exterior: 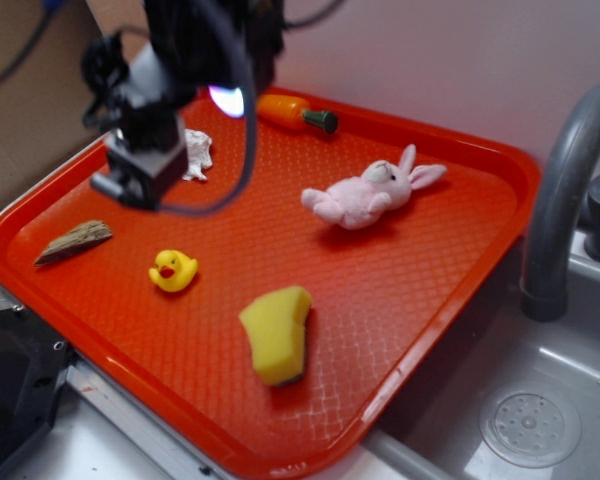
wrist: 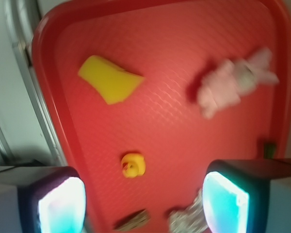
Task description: Grab the green sponge.
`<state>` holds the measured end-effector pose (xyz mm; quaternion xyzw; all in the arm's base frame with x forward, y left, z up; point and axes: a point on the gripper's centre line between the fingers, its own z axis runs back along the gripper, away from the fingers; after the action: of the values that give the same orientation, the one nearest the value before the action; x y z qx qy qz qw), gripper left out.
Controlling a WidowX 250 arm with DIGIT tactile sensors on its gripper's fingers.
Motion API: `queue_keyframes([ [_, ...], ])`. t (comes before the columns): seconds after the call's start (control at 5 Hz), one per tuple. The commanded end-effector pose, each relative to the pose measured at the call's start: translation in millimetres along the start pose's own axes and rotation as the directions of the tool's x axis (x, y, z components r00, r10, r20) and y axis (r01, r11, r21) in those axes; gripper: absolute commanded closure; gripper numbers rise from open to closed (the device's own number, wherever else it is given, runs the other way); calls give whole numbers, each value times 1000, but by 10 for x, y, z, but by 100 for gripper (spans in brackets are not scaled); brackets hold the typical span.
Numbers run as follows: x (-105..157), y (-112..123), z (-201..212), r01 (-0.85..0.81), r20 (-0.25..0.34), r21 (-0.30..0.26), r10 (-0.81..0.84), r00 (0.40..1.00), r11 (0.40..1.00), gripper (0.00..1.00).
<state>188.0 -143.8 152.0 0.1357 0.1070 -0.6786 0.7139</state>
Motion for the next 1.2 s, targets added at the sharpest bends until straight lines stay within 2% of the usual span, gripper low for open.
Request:
queue_keyframes([
  [0.0,264,-326,-435,512,-48,38,-511,858,858,0],
  [0.2,371,-309,-622,569,-37,27,-568,822,822,0],
  [0.4,453,-334,-831,579,10,-10,-579,815,815,0],
  [0.6,465,-421,-979,567,83,-46,-563,822,822,0],
  [0.8,464,-488,-1116,548,121,-84,-537,835,833,0],
  [1.0,435,-510,-1208,442,188,-70,-424,886,894,100],
])
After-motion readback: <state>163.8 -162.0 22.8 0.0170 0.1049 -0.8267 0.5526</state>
